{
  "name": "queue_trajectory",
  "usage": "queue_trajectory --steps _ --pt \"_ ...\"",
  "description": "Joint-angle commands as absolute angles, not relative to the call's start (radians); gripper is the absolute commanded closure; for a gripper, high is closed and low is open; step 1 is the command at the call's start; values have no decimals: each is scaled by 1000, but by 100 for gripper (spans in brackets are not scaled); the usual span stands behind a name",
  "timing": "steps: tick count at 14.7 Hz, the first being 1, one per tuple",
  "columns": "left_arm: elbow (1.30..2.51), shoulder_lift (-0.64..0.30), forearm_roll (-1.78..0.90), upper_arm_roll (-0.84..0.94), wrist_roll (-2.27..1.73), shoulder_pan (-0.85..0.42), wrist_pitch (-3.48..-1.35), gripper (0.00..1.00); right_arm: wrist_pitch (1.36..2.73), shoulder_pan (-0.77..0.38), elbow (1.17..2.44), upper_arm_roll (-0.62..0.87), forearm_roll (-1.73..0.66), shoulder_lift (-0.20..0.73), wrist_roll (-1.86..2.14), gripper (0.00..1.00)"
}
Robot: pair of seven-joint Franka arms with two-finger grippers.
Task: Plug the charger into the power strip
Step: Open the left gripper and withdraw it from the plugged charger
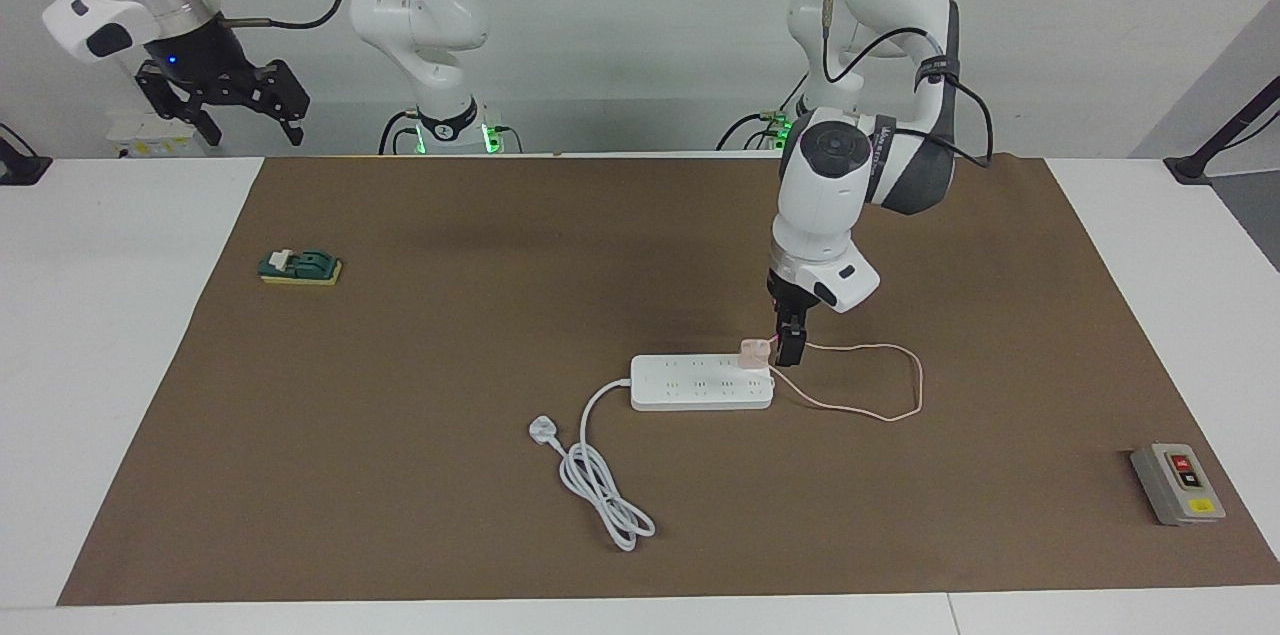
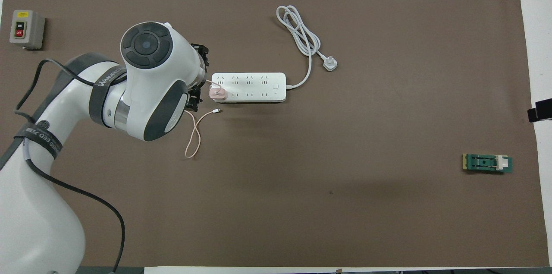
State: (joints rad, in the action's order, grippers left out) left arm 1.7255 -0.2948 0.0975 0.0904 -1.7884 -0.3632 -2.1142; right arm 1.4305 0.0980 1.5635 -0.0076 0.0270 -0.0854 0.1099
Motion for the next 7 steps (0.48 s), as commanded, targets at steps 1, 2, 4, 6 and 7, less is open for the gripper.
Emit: queue_trajectory --steps 1,2,4,6,7 --pt "1735 -224 83 92 -1637 -328 -2048 0 1427 115 1565 3 40 -92 129 0" --pt "1726 -200 80 92 -1555 -312 -2013 0 1427 115 1563 3 40 -92 129 0" --pt "1726 -152 68 94 -1418 -272 -1964 0 1427 115 1565 3 40 -92 129 0" --pt "1726 -97 52 94 -1233 -226 -1910 0 1427 115 1565 3 40 -92 129 0" --pt "1724 -78 40 94 -1148 -203 -1884 0 1427 115 1565 3 40 -92 129 0"
